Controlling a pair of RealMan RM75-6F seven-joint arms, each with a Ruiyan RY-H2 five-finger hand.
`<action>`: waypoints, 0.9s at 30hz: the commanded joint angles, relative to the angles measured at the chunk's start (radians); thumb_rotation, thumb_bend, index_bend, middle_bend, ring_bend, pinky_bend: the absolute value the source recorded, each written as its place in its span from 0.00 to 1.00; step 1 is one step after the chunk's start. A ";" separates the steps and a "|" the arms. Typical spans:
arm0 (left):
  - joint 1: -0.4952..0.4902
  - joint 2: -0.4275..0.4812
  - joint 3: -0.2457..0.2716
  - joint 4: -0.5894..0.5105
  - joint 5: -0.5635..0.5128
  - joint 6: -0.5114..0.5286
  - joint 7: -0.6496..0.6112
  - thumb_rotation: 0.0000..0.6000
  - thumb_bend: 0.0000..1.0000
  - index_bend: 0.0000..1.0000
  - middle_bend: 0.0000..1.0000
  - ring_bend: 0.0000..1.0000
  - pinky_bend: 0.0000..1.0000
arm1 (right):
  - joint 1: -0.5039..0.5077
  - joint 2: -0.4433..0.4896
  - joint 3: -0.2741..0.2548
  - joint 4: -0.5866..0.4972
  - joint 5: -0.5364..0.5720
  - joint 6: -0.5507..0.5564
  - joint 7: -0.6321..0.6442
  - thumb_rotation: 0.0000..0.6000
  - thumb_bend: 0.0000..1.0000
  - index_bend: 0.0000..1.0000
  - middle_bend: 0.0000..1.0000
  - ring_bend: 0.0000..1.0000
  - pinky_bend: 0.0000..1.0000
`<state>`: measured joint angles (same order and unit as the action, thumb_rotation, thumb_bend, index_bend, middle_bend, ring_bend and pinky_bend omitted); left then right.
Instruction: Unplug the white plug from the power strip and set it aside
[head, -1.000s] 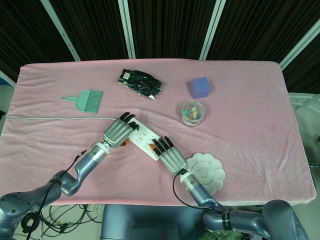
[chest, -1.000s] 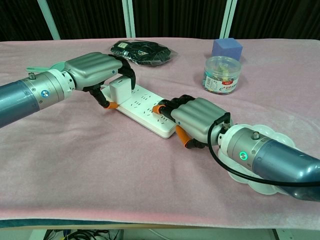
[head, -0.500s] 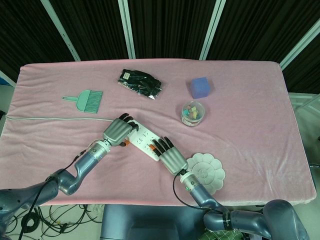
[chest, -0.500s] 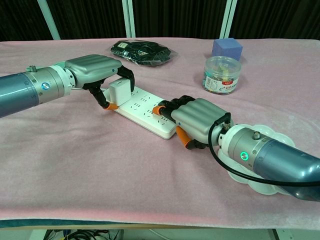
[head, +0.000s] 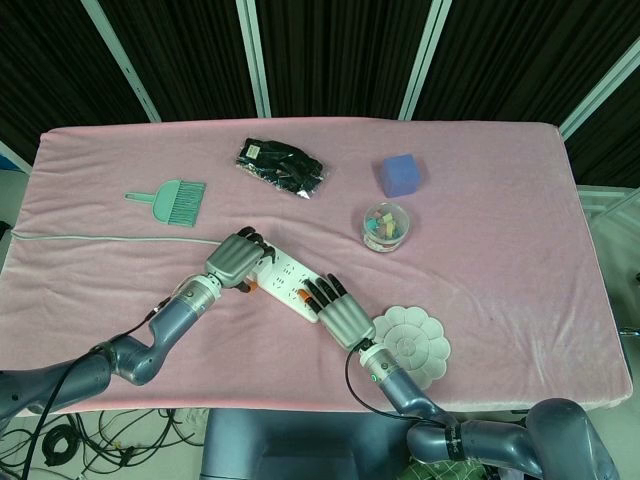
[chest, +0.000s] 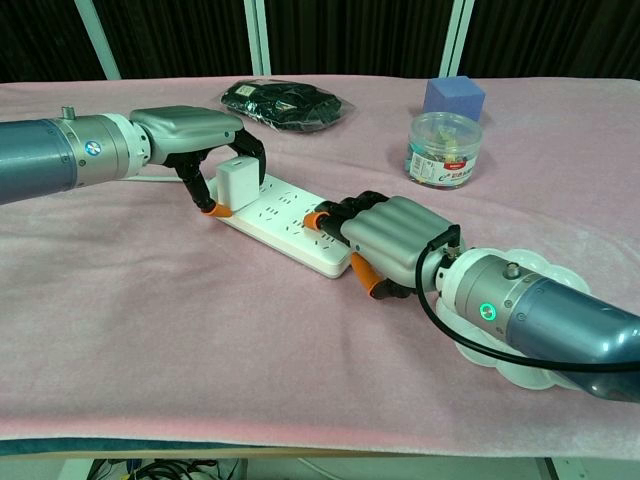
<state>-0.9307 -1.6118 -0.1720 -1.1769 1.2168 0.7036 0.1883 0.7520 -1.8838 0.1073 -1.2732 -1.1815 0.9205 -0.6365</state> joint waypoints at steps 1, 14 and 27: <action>-0.003 0.002 -0.008 -0.009 -0.020 0.004 0.020 1.00 0.66 0.72 0.66 0.21 0.15 | 0.000 0.000 -0.001 0.000 0.000 -0.001 0.001 1.00 0.80 0.28 0.15 0.10 0.06; 0.026 -0.043 0.009 0.023 0.046 0.104 -0.043 1.00 0.67 0.74 0.67 0.23 0.19 | 0.005 0.013 -0.007 -0.009 0.003 -0.019 0.005 1.00 0.79 0.32 0.18 0.14 0.06; 0.046 -0.068 0.037 0.080 0.144 0.169 -0.176 1.00 0.67 0.74 0.68 0.23 0.20 | 0.019 0.033 -0.018 -0.026 0.029 -0.057 -0.023 1.00 0.79 0.38 0.24 0.19 0.06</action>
<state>-0.8880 -1.6769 -0.1385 -1.1021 1.3531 0.8654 0.0211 0.7706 -1.8520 0.0903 -1.2985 -1.1546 0.8647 -0.6583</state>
